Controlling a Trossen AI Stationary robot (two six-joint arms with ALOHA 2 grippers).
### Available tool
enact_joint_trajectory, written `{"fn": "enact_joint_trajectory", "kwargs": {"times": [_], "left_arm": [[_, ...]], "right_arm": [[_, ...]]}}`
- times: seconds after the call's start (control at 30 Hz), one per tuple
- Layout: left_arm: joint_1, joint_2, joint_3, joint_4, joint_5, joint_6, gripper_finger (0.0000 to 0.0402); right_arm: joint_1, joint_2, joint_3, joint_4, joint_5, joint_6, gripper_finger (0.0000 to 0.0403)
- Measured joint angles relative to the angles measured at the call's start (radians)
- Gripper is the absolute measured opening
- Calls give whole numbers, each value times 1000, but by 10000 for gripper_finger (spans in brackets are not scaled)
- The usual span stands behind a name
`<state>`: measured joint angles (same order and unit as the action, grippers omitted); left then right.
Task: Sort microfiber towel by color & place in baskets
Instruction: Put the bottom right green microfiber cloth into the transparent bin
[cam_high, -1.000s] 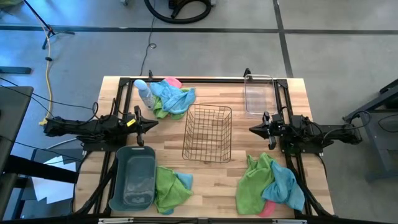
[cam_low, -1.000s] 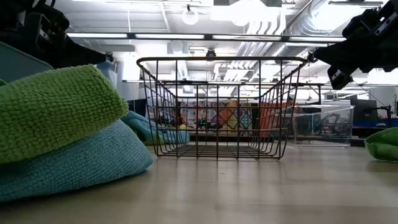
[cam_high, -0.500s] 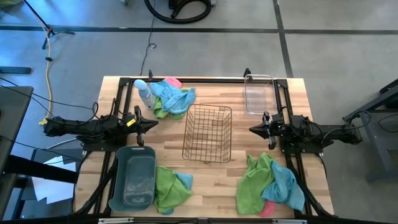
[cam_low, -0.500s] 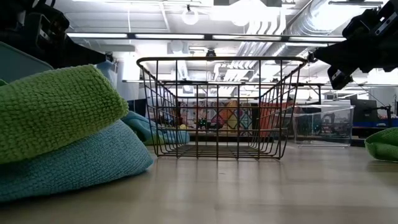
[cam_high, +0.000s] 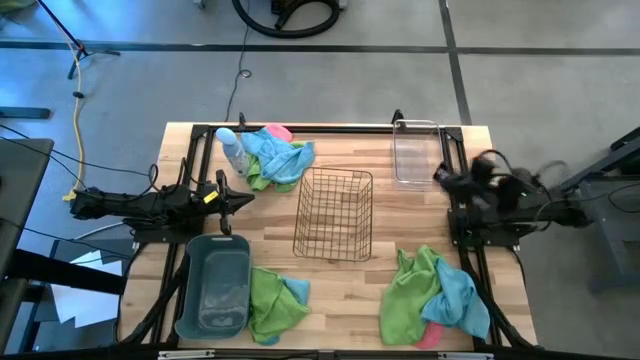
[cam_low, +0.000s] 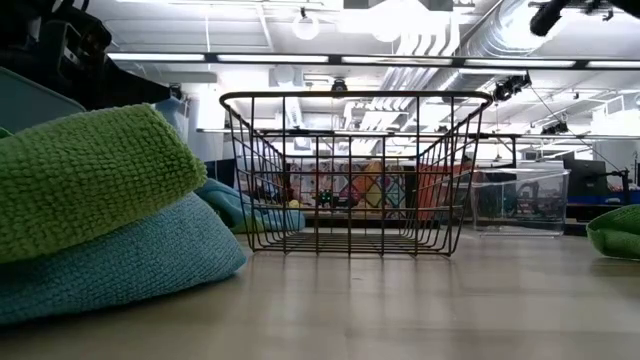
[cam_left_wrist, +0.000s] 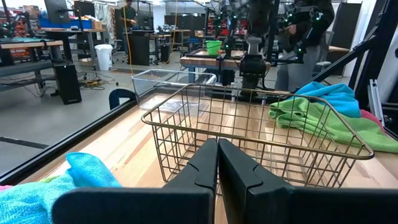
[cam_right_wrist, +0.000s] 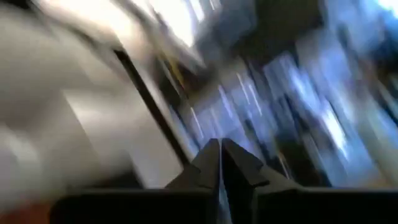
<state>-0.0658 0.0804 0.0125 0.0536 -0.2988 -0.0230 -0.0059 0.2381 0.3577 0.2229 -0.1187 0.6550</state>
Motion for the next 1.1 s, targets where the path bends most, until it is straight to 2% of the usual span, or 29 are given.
{"fn": "enact_joint_trajectory", "kwargs": {"times": [0.07,0.13,0.27,0.37,0.5,0.77,0.93,1.1], "left_arm": [[0,0,0,0,0,0,0],[0,0,0,0,0,0,0],[0,0,0,0,0,0,0],[0,0,0,0,0,0,0],[0,0,0,0,0,0,0],[0,0,0,0,0,0,0],[0,0,0,0,0,0,0],[0,0,0,0,0,0,0]], "right_arm": [[2,90,139,-342,-76,-50,46],[4,184,247,-591,-148,-90,77],[47,365,373,-920,-318,-73,145],[117,468,399,-1077,-362,-18,185],[230,584,383,-1084,-347,102,207],[398,853,380,-868,-327,366,209],[485,994,380,-825,-280,417,209],[525,1058,380,-822,-198,418,209]]}}
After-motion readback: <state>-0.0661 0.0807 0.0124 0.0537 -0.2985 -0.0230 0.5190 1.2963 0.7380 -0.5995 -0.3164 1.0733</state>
